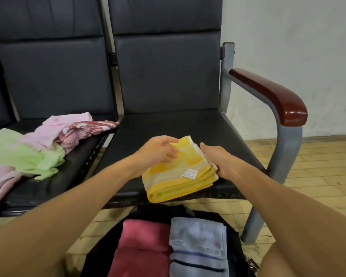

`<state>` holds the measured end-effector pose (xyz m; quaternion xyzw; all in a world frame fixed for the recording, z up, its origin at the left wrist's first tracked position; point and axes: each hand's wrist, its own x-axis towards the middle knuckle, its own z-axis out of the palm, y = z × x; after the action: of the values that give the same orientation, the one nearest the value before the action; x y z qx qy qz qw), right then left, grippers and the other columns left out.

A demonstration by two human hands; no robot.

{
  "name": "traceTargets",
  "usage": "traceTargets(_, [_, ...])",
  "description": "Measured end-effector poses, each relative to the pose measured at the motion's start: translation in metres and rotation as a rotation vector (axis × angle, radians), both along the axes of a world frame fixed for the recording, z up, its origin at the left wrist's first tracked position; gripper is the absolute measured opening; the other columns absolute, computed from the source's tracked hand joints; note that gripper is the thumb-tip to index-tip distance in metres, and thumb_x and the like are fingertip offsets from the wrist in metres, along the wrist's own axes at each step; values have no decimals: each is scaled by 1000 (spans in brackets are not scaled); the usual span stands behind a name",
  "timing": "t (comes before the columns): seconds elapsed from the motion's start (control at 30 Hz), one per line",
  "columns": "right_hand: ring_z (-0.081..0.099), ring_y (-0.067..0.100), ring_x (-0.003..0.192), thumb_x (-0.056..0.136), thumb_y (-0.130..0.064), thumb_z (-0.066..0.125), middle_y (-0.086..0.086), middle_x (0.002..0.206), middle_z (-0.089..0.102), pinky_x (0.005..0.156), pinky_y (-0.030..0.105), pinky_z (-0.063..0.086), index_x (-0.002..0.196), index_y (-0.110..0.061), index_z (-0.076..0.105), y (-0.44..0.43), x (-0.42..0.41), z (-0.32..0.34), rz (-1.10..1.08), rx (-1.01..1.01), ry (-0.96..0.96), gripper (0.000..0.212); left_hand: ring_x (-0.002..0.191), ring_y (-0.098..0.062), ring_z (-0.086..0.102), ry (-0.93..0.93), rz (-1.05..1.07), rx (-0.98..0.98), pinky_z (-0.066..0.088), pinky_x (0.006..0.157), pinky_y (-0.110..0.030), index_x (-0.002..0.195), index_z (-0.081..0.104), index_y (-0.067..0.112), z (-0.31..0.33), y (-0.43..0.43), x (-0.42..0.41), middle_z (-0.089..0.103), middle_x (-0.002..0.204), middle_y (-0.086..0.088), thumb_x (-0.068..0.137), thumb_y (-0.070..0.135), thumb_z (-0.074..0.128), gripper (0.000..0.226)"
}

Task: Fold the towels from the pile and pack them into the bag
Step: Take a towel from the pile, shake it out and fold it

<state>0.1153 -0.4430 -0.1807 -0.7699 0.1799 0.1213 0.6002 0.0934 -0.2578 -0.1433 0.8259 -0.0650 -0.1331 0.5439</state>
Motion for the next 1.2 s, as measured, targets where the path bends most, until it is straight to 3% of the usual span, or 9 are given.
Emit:
traceTargets(0.17, [68,24,84,93,-53,56,10,99,72,68,32,55,107,-10,67,5,-6,7,29,31,-7,46,110,-7,54,-282,-69,376,45,95,-26,100,64,39,-16,54,-10,57,110,12,97,13,51,29])
traceTargets(0.3, [71,27,85,85,-45,71,11,101,73,66,36,57,119,-6,61,9,-4,7,62,-35,21,53,110,-3,56,-260,-115,261,46,100,-30,94,69,41,-35,75,-16,61,109,21,94,14,60,28])
traceTargets(0.43, [71,31,88,84,-35,75,14,104,71,77,46,59,122,-6,56,14,-1,6,51,-71,21,51,104,-3,57,-313,78,156,46,95,-25,98,69,35,-46,80,-17,60,109,11,92,8,59,29])
traceTargets(0.6, [73,28,84,90,-28,69,11,93,75,77,42,59,110,-4,67,27,-7,10,153,-73,31,32,101,-12,54,-57,211,252,42,84,-27,114,57,20,-50,83,-7,51,122,-2,95,27,52,21])
traceTargets(0.7, [74,27,85,97,-26,59,10,96,76,72,38,59,114,-6,67,34,-14,16,212,61,-7,27,84,-16,56,51,171,267,40,71,-30,94,61,10,-48,88,-6,59,100,-6,95,39,51,31])
traceTargets(0.8, [73,28,91,96,-25,56,10,105,74,69,39,61,119,-11,64,34,-22,27,280,232,-81,28,71,-14,50,93,167,129,39,65,-29,91,58,11,-40,91,-16,58,84,-2,96,36,54,25])
traceTargets(0.9, [70,31,100,90,-26,56,11,114,72,76,43,61,123,-13,61,28,-31,33,371,380,-103,36,93,-20,64,173,136,-175,52,76,-31,111,51,13,-35,99,-24,66,107,-7,97,30,56,22])
traceTargets(1.03, [65,35,112,90,-26,52,13,125,67,88,49,56,131,-12,56,30,-39,34,406,537,-111,43,110,-28,65,345,72,-521,51,97,-46,130,35,24,-37,104,-25,63,126,-12,85,29,70,57])
traceTargets(1.2, [65,36,111,97,-24,47,13,123,67,85,52,57,128,-14,57,32,-42,38,351,661,-116,34,112,-27,65,277,122,-677,50,97,-53,144,32,28,-38,91,-27,62,130,-6,75,27,80,84])
